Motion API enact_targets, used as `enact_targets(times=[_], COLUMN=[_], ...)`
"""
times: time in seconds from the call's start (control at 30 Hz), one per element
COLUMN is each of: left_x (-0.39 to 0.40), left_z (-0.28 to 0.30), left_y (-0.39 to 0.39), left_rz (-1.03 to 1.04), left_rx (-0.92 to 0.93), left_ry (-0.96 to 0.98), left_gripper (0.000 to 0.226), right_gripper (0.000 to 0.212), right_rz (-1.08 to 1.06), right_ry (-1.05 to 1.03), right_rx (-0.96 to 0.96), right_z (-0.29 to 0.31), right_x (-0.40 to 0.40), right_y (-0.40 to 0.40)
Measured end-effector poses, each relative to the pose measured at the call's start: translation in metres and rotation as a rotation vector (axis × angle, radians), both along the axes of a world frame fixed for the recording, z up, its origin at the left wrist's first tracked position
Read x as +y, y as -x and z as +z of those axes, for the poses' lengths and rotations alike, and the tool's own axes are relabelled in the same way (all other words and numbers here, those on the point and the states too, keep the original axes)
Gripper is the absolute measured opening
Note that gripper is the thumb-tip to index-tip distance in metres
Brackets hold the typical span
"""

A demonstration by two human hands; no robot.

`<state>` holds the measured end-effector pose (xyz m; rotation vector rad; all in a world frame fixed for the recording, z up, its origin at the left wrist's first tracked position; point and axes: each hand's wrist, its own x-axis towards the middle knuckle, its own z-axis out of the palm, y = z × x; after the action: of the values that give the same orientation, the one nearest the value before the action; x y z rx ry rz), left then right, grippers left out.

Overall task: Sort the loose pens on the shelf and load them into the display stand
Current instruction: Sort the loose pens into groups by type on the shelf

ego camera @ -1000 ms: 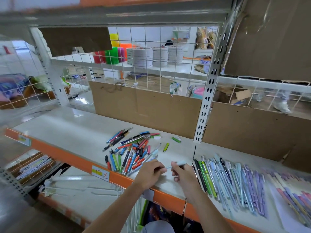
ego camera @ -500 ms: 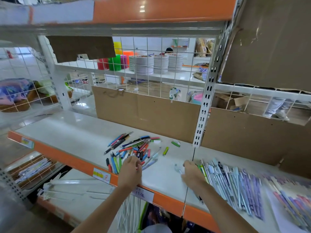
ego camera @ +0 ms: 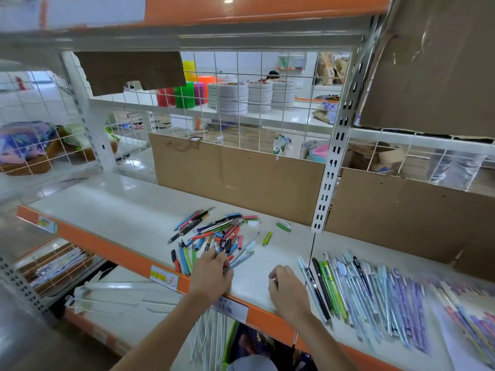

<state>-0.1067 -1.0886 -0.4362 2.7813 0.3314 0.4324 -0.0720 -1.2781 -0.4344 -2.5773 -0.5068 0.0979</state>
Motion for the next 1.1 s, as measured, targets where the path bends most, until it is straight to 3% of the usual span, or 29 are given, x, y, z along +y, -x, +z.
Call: enact_targets(times=[0.2,0.33,0.53,0.7,1.1], left_x=[-0.008,-0.013,0.001,0.006,0.013], left_z=[-0.009,-0.01,-0.002,0.0,-0.005], left_y=[-0.001,-0.002,-0.015,-0.023,-0.021], left_rz=[-0.086,-0.107,0.085,0.142,-0.058], left_rx=[-0.016,-0.089,-0.135,-0.069,-0.072], left_ry=[-0.034,0.007,0.116,0.137,0.203], left_gripper=[0.025,0.045,0.016,0.032,0.023], right_gripper=[0.018,0.019,0.019,0.019,0.019], right_rz=[-0.039,-0.049,-0.052,-0.053,-0.057], right_ry=[-0.159,-0.201,-0.222,-0.219,-0.205], right_rx=[0.04,0.056,0.053,0.044,0.03], right_z=[-0.005,-0.006,-0.008,-0.008,-0.01], right_x=[-0.004,-0.004,-0.006,-0.006,-0.005], right_y=[-0.002,-0.003,-0.004,-0.006,-0.009])
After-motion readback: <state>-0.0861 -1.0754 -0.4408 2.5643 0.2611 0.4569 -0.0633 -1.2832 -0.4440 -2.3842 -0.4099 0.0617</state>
